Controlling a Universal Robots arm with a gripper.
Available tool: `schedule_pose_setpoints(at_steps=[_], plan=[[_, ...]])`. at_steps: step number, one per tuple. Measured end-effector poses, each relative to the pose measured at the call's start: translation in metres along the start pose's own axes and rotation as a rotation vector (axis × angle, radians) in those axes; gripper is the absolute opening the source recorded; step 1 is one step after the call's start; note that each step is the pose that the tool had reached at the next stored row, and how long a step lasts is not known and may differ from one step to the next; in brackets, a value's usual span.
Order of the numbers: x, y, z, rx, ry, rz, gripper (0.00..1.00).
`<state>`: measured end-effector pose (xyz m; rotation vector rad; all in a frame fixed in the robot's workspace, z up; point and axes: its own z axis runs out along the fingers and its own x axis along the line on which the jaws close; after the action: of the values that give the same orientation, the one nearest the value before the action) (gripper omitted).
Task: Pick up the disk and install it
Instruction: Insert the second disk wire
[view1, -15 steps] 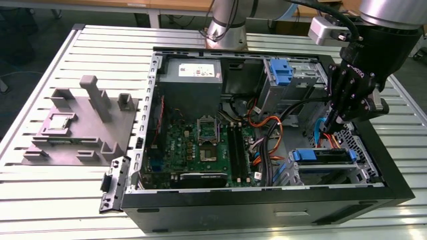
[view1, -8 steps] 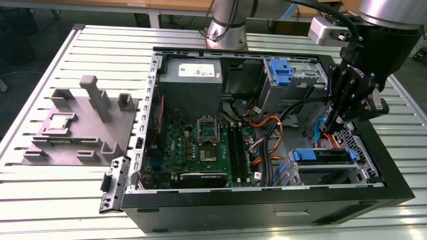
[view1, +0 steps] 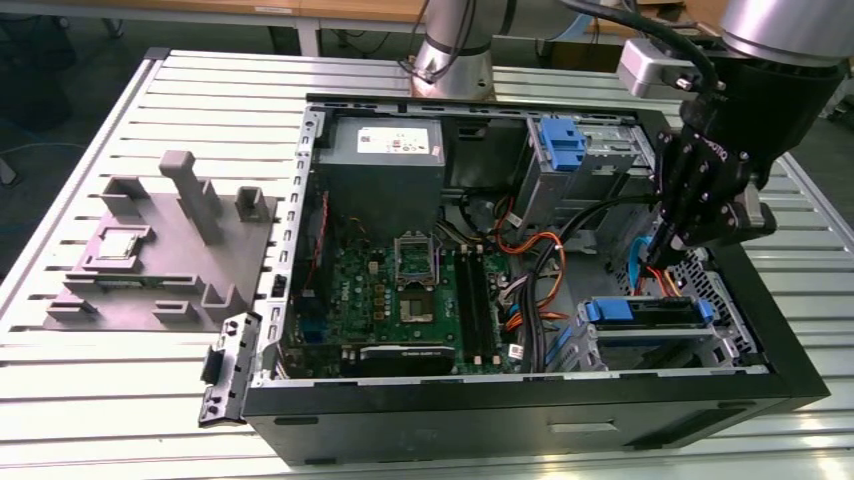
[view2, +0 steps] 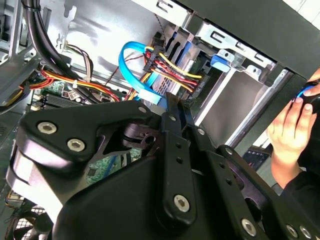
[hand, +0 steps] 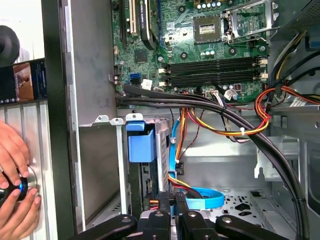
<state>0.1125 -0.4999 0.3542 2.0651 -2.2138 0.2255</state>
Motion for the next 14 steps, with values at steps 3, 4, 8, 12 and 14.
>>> schedule_pose_setpoints(at_steps=[3, 4, 8, 12, 14], plan=[[0.0054, 0.0001, 0.0019, 0.0011, -0.0092, 0.001, 0.16], [0.007, 0.0002, 0.0026, 0.0018, -0.011, 0.001, 0.16], [0.0104, 0.0016, 0.005, 0.0066, -0.0164, 0.002, 0.16], [0.0111, 0.0032, 0.0079, 0.014, -0.0181, 0.003, 0.16], [0.0113, 0.0037, 0.0096, 0.0166, -0.0184, 0.003, 0.16]])
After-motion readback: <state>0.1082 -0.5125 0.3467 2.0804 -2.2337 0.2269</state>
